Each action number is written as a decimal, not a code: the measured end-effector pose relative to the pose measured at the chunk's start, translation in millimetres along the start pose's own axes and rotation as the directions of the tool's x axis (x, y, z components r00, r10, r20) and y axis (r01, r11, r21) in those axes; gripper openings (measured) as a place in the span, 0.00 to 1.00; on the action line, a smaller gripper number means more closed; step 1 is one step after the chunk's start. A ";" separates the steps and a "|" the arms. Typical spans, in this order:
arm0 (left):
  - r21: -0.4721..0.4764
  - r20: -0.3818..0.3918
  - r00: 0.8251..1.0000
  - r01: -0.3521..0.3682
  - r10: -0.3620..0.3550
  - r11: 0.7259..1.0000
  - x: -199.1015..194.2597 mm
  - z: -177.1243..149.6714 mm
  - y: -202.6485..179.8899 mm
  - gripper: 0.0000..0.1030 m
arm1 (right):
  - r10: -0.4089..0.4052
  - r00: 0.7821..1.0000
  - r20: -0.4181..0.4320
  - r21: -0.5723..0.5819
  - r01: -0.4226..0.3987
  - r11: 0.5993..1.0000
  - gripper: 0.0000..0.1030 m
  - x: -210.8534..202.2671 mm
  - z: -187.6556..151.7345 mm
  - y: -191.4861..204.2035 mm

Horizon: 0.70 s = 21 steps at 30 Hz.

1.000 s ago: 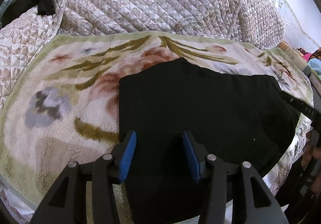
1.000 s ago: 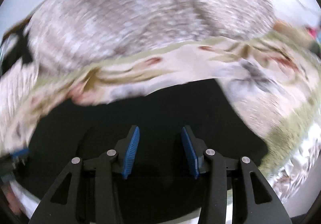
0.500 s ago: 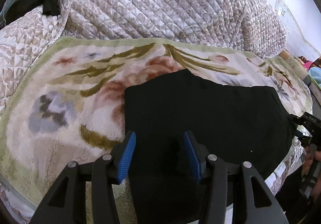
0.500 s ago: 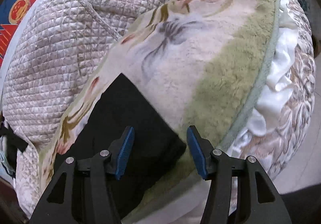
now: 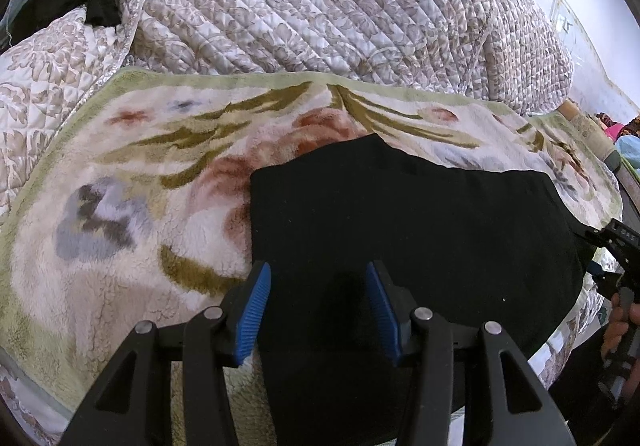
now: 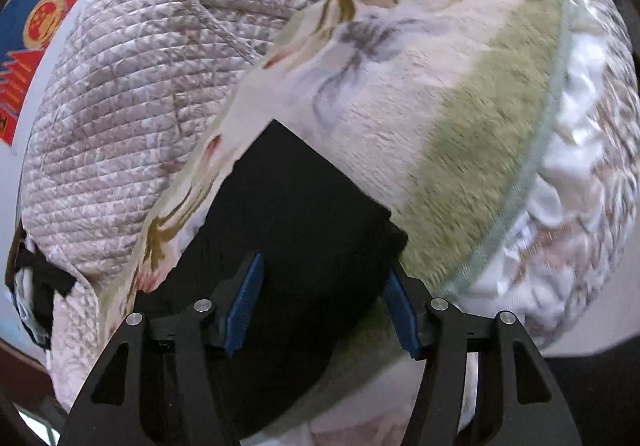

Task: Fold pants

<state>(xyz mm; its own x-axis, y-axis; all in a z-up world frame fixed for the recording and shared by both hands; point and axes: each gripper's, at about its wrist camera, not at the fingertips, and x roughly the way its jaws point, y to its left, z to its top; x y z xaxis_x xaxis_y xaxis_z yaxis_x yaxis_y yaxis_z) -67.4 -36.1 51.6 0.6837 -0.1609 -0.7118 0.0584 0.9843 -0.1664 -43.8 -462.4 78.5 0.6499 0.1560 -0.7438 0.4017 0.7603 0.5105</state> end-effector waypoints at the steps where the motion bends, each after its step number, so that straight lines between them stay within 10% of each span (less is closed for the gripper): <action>1: -0.001 0.002 1.000 0.000 0.000 1.000 -0.4 0.2 -0.1 0.51 | 0.003 1.000 -0.007 0.005 -0.003 1.000 0.57 4.8 2.4 0.4; 8: -0.016 0.020 1.000 -0.014 0.014 1.000 -6.5 2.6 8.6 0.51 | 0.007 1.000 -0.009 -0.054 -0.007 0.999 0.23 13.0 21.3 15.1; 21: -0.159 0.048 0.995 -0.082 0.091 0.984 -21.1 12.0 63.5 0.51 | 0.299 0.949 -0.101 -0.414 -0.313 0.855 0.19 -18.3 -20.1 146.3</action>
<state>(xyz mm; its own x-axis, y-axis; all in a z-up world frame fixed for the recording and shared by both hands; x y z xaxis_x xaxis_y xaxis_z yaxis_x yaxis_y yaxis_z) -69.3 30.6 64.3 0.7203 -0.0671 -0.6904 -0.1148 0.9701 -0.2140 -9.9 -341.4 158.2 0.6720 0.4390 -0.5964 -0.1272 0.8618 0.4910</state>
